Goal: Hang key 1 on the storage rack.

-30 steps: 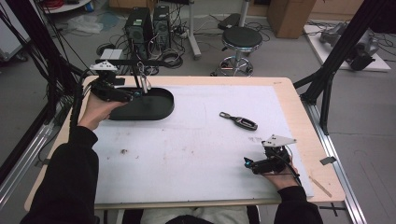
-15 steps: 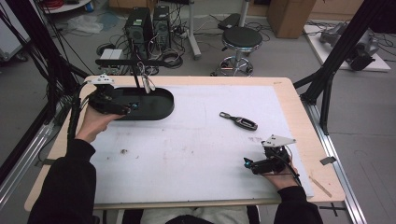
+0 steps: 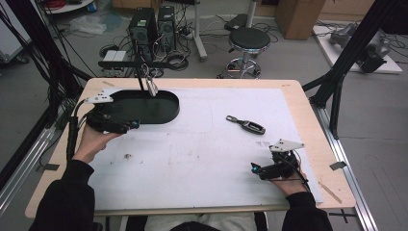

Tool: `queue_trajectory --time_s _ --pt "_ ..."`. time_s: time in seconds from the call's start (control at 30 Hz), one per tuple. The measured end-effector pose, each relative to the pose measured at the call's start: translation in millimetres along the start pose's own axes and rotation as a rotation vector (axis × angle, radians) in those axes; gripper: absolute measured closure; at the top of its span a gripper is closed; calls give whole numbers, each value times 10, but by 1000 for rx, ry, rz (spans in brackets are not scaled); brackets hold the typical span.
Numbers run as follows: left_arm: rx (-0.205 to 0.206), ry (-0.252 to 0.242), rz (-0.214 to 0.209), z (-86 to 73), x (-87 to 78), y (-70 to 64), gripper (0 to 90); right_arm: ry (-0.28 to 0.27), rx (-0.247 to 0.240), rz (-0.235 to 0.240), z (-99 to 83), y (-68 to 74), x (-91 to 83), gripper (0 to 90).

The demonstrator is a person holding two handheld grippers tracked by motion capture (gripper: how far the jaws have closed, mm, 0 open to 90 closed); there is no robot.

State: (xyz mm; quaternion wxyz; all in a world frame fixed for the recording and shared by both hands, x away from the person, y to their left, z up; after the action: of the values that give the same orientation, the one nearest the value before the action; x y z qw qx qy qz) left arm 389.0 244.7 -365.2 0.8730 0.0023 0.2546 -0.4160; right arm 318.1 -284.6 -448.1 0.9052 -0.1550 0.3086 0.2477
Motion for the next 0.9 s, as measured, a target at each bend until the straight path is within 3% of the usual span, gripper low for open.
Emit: queue_trajectory --time_s 0.17,0.53,0.9 --pt "17 21 39 -155 -55 -63 17 -1 -5 0 2 4 2 8" --pt "37 39 79 -397 -173 -172 17 1 -5 1 3 12 3 8" --pt "16 51 116 -655 -268 -231 17 -3 -11 -16 2 1 -3 8"
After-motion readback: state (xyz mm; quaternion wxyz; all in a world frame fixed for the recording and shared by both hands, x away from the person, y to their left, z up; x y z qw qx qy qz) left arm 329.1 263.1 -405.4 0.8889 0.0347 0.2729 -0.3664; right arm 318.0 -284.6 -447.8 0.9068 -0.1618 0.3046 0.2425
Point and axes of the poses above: each handheld gripper's, and its own axes: x roughly forward along the jaws, z roughly out of its top, y roughly to its left, the point moved 2 cm from there along x, roughly forward along the jaws, and after that the axes turned 9 degrees about -z, right-handed, at the moved point
